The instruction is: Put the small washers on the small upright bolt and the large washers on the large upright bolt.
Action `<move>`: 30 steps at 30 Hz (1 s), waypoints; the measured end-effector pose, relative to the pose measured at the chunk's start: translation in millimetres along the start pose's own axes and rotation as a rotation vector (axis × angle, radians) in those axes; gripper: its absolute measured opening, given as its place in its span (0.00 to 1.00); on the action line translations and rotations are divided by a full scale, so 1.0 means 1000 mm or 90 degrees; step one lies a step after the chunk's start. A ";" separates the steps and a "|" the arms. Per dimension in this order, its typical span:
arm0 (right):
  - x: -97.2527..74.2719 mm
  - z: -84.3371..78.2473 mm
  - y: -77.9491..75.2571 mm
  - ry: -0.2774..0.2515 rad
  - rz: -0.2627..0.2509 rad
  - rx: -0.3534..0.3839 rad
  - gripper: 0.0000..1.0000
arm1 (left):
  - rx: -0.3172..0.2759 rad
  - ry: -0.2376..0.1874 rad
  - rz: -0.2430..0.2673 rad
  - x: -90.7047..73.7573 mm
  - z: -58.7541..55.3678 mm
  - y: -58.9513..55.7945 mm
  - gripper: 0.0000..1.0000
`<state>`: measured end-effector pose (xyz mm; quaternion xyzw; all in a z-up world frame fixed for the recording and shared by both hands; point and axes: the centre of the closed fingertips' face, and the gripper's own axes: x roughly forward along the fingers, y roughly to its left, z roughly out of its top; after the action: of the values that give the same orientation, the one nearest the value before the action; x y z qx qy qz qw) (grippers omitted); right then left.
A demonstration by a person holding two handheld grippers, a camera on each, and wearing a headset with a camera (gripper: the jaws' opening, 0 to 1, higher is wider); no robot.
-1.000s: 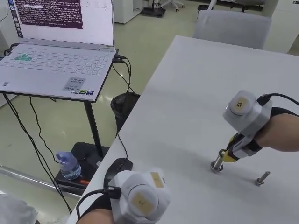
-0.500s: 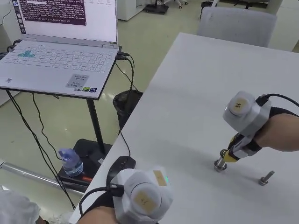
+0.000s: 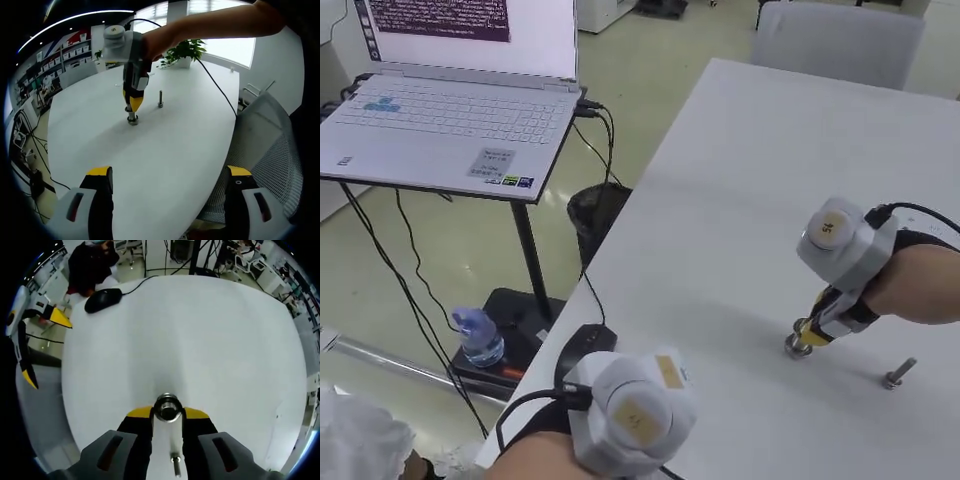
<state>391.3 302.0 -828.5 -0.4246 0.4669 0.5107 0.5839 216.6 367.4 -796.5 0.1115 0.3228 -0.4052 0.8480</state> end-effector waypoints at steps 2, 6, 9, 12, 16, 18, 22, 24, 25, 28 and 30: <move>0.002 -0.001 0.000 0.004 -0.001 -0.003 0.22 | -0.001 0.001 -0.001 0.000 -0.001 0.000 0.92; 0.008 -0.002 0.000 0.008 0.000 -0.001 0.22 | -0.001 0.002 -0.001 -0.001 -0.002 0.001 0.92; 0.012 -0.002 0.001 0.010 0.003 0.001 0.22 | -0.002 0.003 -0.002 -0.001 -0.002 0.001 0.92; 0.016 -0.002 0.000 0.011 0.003 0.003 0.22 | 0.000 0.005 -0.003 -0.002 -0.003 0.001 0.91; 0.020 -0.002 -0.001 0.014 0.000 0.000 0.22 | 0.001 0.008 -0.005 -0.002 -0.004 0.001 0.91; 0.021 -0.003 -0.001 0.015 0.002 0.004 0.22 | 0.000 0.007 -0.005 -0.002 -0.004 0.001 0.91; 0.025 -0.003 -0.001 0.017 0.001 0.005 0.22 | 0.000 0.009 -0.007 -0.003 -0.005 0.000 0.90; 0.026 -0.005 -0.001 0.020 0.002 0.004 0.22 | 0.000 0.011 -0.007 -0.003 -0.006 0.000 0.90; 0.027 -0.005 -0.001 0.020 0.001 0.003 0.22 | 0.000 0.012 -0.008 -0.003 -0.006 0.000 0.90; 0.028 -0.005 -0.003 0.018 0.001 0.005 0.22 | 0.001 0.012 -0.009 -0.003 -0.006 0.000 0.89; 0.028 -0.005 -0.003 0.018 0.001 0.006 0.22 | 0.000 0.012 -0.009 -0.002 -0.006 0.000 0.89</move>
<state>395.0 302.3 -856.4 -0.4286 0.4778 0.5032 0.5786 212.5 371.4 -799.5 0.1128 0.3314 -0.4103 0.8421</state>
